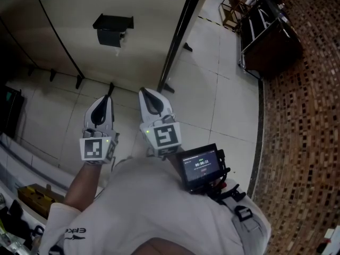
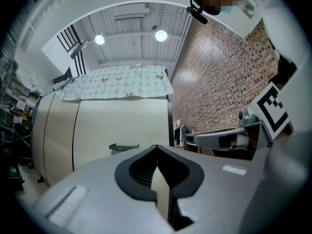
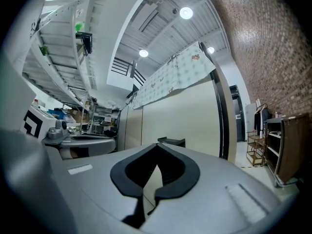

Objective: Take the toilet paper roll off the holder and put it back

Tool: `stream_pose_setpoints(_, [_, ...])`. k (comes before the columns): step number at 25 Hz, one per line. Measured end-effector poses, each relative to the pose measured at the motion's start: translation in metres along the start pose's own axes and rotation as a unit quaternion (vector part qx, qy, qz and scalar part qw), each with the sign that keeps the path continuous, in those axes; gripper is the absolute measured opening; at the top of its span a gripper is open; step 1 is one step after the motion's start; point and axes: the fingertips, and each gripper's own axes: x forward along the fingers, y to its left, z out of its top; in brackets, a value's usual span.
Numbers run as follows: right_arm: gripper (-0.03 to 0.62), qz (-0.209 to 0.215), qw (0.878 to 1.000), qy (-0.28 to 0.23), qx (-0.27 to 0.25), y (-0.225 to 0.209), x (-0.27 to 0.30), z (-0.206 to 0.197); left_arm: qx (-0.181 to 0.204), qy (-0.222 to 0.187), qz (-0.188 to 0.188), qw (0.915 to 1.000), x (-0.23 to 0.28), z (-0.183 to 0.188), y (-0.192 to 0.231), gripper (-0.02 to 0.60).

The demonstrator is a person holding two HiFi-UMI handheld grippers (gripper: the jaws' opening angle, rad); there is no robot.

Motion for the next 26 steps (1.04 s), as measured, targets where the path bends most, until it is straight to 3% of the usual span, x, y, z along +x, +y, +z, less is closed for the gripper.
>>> stream_pose_setpoints(26, [0.012, 0.021, 1.000, 0.009, -0.003, -0.005, 0.010, -0.005, -0.002, -0.002, 0.011, 0.9999, 0.010, -0.004, 0.001, 0.003])
